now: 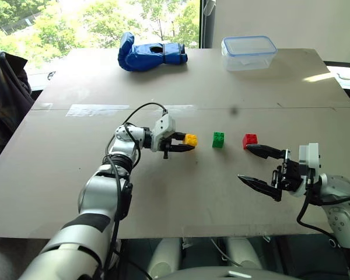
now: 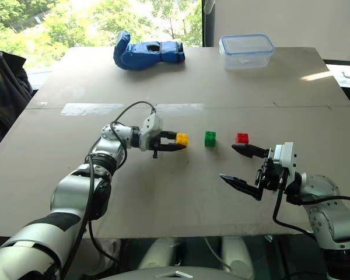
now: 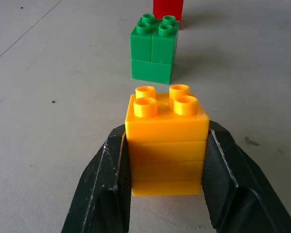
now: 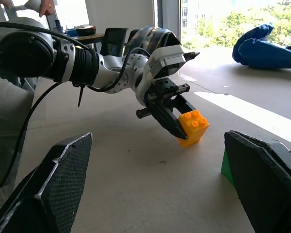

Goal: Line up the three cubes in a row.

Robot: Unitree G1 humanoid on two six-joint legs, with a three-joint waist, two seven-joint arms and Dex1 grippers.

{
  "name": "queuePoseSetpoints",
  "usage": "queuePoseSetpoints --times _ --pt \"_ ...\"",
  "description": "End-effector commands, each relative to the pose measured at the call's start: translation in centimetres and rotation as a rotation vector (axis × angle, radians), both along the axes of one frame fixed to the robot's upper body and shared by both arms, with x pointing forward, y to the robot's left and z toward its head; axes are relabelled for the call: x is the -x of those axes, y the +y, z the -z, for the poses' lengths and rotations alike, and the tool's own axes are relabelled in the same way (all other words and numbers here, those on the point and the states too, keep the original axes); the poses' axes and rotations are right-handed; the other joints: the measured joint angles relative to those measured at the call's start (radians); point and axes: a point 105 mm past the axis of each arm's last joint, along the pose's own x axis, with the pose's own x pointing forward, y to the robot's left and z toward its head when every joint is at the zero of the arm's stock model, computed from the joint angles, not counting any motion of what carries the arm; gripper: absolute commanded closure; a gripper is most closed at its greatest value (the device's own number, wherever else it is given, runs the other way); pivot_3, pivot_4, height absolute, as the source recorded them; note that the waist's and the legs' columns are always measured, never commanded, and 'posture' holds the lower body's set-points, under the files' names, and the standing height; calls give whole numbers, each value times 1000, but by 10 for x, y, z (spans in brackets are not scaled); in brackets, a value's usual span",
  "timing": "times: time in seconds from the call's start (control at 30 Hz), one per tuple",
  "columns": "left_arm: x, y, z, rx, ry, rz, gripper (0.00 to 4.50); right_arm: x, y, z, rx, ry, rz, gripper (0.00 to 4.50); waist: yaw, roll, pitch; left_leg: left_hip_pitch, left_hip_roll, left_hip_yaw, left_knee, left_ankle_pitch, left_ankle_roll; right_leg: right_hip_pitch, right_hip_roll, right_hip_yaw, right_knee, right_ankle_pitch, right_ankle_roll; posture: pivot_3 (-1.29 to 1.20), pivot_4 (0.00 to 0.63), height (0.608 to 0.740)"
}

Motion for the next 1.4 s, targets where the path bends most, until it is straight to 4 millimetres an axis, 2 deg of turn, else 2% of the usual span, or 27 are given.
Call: queuePoseSetpoints --times 0.03,0.13,0.27,0.37,0.87,1.4 --pt "-5 9 -8 -25 -35 -29 3201 2 -1 -11 0 -59 -7 0 -1 0 0 0 0 0 0 0 0 0 0 0 0 0 0 0 150 740" --pt "-5 13 -8 -24 -9 -33 3201 2 -1 -11 0 -59 -9 0 -2 0 0 0 0 0 0 0 0 0 0 0 0 0 0 0 150 740" --pt "-6 13 -8 -36 -27 -36 1537 1 -1 -11 0 -59 -8 0 -1 0 0 0 0 0 0 0 0 0 0 0 0 0 0 0 150 740" --pt "-6 13 -7 -47 -36 -34 27 1 -1 -11 0 -58 -7 0 2 0 0 0 0 0 0 0 0 0 0 0 0 0 0 0 150 740" --pt "-11 36 -13 -109 -95 -102 27 0 0 -10 1 -57 -9 0 0 0 0 0 0 0 0 0 0 0 0 0 0 0 0 0 150 740" --pt "-17 38 -13 -138 -113 -142 27 -2 2 -12 -1 -63 -14 0 0 0 0 0 0 0 0 0 0 0 0 0 0 0 0 0 150 740"
